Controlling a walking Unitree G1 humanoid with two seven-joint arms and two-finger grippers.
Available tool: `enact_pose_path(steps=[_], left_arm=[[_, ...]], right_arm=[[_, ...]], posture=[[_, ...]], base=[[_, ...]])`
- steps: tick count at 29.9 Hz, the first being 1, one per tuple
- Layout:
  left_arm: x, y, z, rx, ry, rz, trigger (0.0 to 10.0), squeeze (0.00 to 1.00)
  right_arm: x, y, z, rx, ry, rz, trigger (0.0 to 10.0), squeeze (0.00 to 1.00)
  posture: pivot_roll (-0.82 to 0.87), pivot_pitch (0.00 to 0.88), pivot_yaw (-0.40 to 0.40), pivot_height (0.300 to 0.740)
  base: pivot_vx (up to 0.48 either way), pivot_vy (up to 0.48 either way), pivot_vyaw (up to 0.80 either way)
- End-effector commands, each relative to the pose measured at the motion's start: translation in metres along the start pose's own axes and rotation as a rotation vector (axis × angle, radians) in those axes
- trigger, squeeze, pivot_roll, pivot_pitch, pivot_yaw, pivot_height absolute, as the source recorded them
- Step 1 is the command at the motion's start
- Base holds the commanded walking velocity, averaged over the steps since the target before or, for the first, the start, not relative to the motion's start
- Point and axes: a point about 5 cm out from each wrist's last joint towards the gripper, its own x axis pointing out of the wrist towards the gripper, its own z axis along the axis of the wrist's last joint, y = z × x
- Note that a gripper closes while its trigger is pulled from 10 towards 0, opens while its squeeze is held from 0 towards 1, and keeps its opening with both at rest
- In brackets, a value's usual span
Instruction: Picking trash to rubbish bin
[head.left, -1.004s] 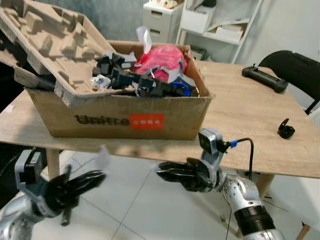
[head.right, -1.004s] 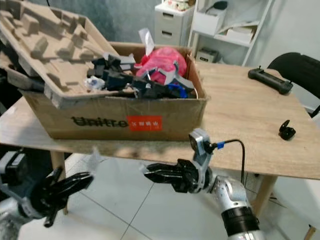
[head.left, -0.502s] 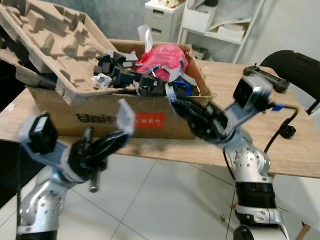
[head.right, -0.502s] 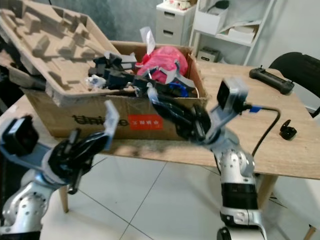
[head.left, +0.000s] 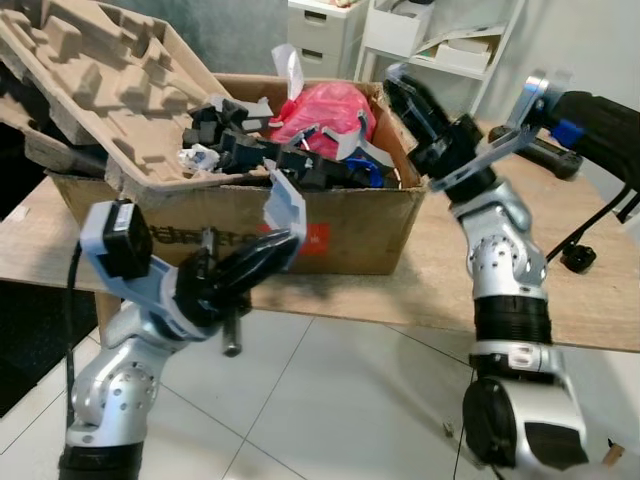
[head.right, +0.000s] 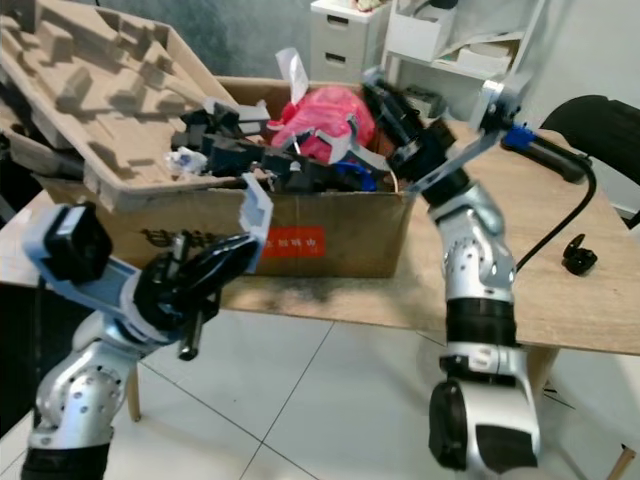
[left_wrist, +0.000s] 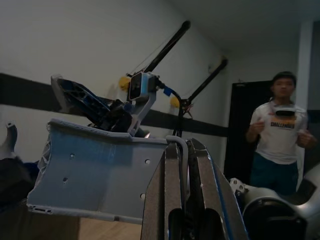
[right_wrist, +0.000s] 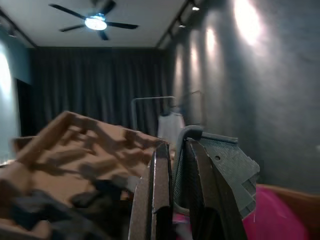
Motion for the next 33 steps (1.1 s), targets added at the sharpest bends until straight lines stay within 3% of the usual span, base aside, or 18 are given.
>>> enact_pose_path(steps=[1,11,12,13,14,15,25,29,31,33], left_arm=[[0.009,-0.002,0.002,0.051,-0.001,0.017,10.0,0.00],[0.014,0.006,0.003,0.126,0.010,0.111,10.0,0.00],[0.017,0.004,0.003,0.127,0.007,0.111,10.0,0.00],[0.017,0.003,0.004,0.128,0.005,0.111,10.0,0.00],[0.017,0.003,0.004,0.128,0.005,0.111,10.0,0.00],[0.018,0.002,0.004,0.130,0.005,0.113,10.0,0.00],[0.027,0.003,0.006,0.148,-0.017,0.118,10.0,0.00],[0.029,0.004,0.007,0.153,-0.022,0.120,10.0,0.00],[0.032,0.006,0.008,0.159,-0.024,0.119,10.0,0.00],[0.032,0.006,0.008,0.160,-0.024,0.119,10.0,0.00]], right_arm=[[0.005,-0.009,-0.005,-0.054,0.048,-0.059,10.0,0.00],[0.018,-0.019,-0.029,0.015,0.111,-0.170,10.0,0.00],[0.022,-0.024,-0.031,0.061,0.105,-0.232,10.0,0.73],[0.023,-0.026,-0.031,0.082,0.103,-0.248,10.0,0.93],[0.023,-0.026,-0.031,0.082,0.103,-0.248,10.0,0.93],[0.024,-0.027,-0.031,0.091,0.104,-0.260,10.0,1.00],[0.025,-0.025,-0.044,0.175,0.169,-0.269,10.0,1.00],[0.025,-0.026,-0.039,0.225,0.112,-0.254,10.0,1.00],[0.026,-0.021,-0.029,0.285,0.014,-0.139,10.0,1.00],[0.027,-0.020,-0.027,0.298,-0.012,-0.107,10.0,1.00]], posture=[[0.11,0.098,-0.052,0.740],[0.14,0.103,-0.058,0.740],[0.14,0.105,-0.058,0.740],[0.14,0.106,-0.058,0.740],[0.14,0.106,-0.058,0.740],[0.14,0.106,-0.059,0.740],[0.12,0.109,-0.056,0.740],[0.11,0.107,-0.052,0.740],[0.11,0.107,-0.049,0.740],[0.11,0.107,-0.049,0.740]], base=[[0.000,0.000,0.00],[0.000,0.000,0.00],[0.000,0.000,0.00],[0.000,0.000,0.00],[0.000,0.000,0.00],[0.000,0.000,0.00],[0.000,0.000,0.00],[0.000,0.000,0.00],[0.000,0.000,0.00],[0.000,0.000,0.00]])
